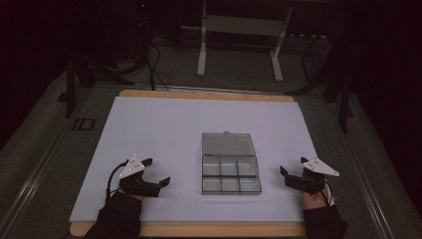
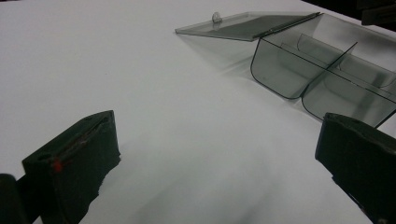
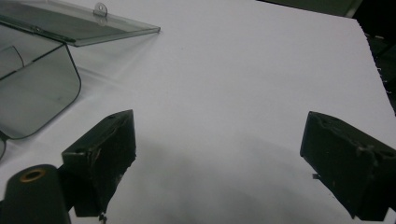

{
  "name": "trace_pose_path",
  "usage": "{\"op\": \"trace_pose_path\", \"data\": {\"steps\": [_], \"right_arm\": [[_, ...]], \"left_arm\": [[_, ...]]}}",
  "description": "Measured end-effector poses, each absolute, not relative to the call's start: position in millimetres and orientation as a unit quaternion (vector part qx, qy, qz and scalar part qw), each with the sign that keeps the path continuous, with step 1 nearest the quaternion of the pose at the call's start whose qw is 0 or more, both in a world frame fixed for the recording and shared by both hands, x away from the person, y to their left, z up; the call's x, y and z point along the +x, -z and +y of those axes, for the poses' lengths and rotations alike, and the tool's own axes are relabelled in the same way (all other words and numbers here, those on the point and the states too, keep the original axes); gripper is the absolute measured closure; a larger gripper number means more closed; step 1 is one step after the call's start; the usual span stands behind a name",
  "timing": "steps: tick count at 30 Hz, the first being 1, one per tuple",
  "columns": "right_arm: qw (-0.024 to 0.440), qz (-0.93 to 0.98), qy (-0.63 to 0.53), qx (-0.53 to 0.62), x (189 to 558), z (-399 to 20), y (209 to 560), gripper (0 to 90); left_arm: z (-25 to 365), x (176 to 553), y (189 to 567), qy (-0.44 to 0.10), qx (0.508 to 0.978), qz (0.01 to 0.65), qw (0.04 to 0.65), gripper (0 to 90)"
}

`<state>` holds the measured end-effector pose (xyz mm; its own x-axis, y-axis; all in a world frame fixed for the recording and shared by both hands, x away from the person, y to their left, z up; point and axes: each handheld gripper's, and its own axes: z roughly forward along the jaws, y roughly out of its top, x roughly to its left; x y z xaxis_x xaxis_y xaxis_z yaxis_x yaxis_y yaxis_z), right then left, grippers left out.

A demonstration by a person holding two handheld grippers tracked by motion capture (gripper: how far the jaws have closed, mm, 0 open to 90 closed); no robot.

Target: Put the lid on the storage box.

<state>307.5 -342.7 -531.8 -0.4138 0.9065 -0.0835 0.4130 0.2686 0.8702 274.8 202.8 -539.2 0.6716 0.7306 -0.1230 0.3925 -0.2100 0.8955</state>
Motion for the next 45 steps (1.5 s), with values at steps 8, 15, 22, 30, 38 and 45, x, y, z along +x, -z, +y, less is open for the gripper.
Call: {"op": "trace_pose_path", "data": {"steps": [8,15,22,30,38,45], "right_arm": [[0.297,0.74,-0.405,0.448,308.9,-342.6,532.3,10.4],[0.292,0.747,-0.399,0.444,310.2,-341.3,532.7,10.4],[0.292,0.747,-0.398,0.445,310.4,-341.2,532.7,10.4],[0.292,0.748,-0.398,0.443,310.1,-340.8,532.7,10.5],[0.292,0.747,-0.401,0.442,310.0,-341.4,532.6,10.5],[0.291,0.748,-0.402,0.44,309.7,-341.1,532.5,10.5]], "left_arm": [[198.9,274.9,539.1,-0.17,0.772,0.362,0.494,1.0],[195.5,282.1,539.4,-0.139,0.791,0.361,0.473,1.0],[188.4,286.9,536.6,-0.117,0.812,0.368,0.437,1.0],[174.9,292.6,521.1,-0.096,0.821,0.368,0.425,1.0],[154.9,302.8,510.6,-0.087,0.836,0.362,0.403,1.0],[138.6,310.9,503.8,-0.073,0.838,0.363,0.402,1.8]]}}
